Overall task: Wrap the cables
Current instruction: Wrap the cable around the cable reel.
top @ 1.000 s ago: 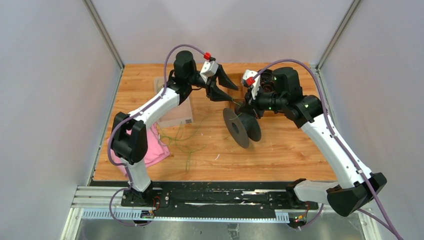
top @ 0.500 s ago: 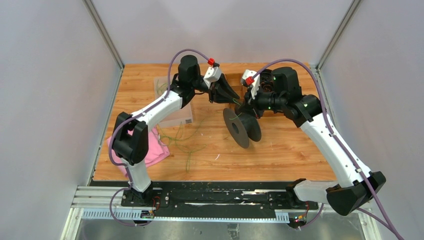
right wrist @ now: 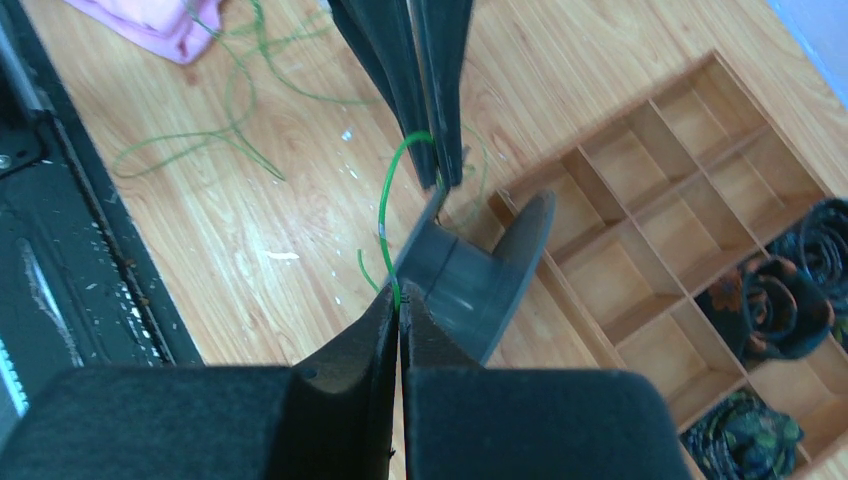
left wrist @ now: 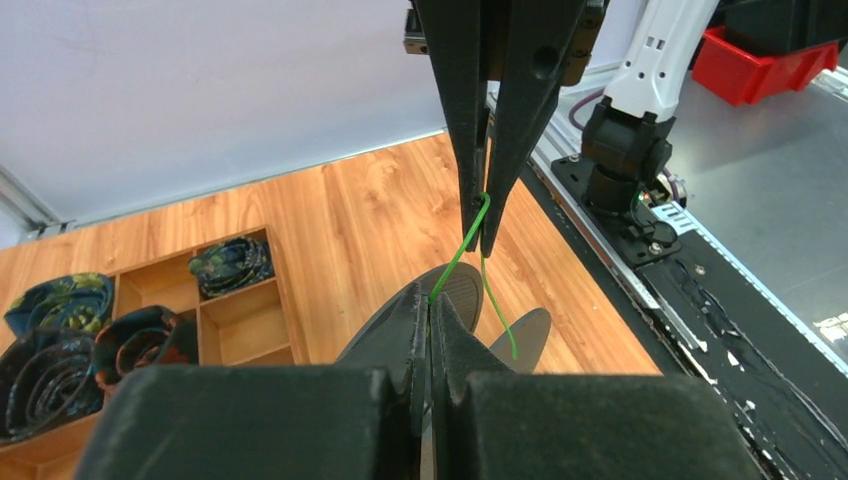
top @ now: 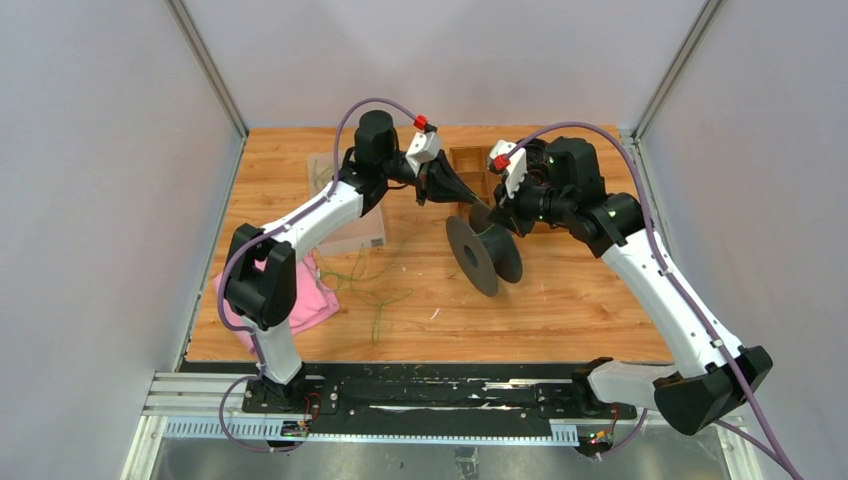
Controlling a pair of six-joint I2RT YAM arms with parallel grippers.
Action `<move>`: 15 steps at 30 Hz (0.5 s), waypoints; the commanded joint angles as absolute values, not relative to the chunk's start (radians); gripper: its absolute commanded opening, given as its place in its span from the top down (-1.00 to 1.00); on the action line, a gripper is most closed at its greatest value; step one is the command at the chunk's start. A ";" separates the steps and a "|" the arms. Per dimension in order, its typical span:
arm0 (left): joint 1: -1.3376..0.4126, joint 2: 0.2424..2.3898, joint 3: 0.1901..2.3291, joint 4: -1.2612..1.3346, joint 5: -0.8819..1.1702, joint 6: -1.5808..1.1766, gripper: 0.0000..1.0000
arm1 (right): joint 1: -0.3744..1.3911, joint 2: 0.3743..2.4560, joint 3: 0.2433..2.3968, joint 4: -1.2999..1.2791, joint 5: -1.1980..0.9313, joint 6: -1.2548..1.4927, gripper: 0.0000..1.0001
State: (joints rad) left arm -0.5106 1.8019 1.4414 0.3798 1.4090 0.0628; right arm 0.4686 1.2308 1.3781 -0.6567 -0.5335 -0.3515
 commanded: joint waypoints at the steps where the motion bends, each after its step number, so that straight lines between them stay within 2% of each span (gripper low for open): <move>1: -0.478 1.780 1.481 0.398 1.366 0.042 0.99 | 0.453 1.198 1.330 -0.663 -0.393 -0.356 0.99; 7: -0.472 1.792 1.488 0.399 1.270 0.005 0.99 | 0.453 1.187 1.295 -0.678 -0.281 -0.370 0.99; 15: -0.436 1.759 1.494 0.397 1.216 -0.061 0.99 | 0.452 1.164 1.278 -0.669 -0.303 -0.375 0.99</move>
